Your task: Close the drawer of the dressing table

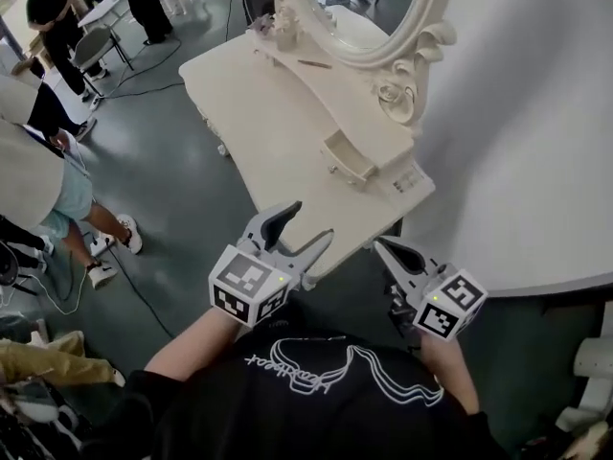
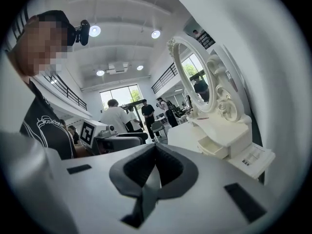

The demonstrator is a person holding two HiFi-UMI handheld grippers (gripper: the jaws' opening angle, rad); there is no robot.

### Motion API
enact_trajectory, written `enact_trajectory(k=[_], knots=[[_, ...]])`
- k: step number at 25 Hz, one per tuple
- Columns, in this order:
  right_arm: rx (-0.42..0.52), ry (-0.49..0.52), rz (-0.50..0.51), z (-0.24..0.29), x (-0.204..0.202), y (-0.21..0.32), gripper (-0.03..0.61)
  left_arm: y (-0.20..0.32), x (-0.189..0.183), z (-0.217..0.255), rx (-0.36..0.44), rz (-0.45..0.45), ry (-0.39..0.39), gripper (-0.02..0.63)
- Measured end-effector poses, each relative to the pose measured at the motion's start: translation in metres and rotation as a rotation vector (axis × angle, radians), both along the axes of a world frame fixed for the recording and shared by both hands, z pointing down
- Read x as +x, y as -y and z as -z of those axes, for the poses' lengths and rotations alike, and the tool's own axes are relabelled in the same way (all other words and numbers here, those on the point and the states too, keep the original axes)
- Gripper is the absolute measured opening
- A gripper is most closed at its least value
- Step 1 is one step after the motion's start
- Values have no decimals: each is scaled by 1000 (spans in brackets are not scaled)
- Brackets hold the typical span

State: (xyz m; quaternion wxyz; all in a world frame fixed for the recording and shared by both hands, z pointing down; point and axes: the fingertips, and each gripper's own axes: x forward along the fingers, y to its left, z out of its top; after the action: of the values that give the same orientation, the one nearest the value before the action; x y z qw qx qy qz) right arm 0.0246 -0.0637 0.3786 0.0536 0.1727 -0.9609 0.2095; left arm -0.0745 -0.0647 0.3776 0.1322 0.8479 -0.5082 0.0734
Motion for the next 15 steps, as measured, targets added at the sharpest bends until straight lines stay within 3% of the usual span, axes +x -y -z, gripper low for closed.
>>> enact_trajectory(k=[15], knots=[[-71, -48, -293, -12, -49, 87, 3, 123, -46, -91, -210, -247, 52, 279]])
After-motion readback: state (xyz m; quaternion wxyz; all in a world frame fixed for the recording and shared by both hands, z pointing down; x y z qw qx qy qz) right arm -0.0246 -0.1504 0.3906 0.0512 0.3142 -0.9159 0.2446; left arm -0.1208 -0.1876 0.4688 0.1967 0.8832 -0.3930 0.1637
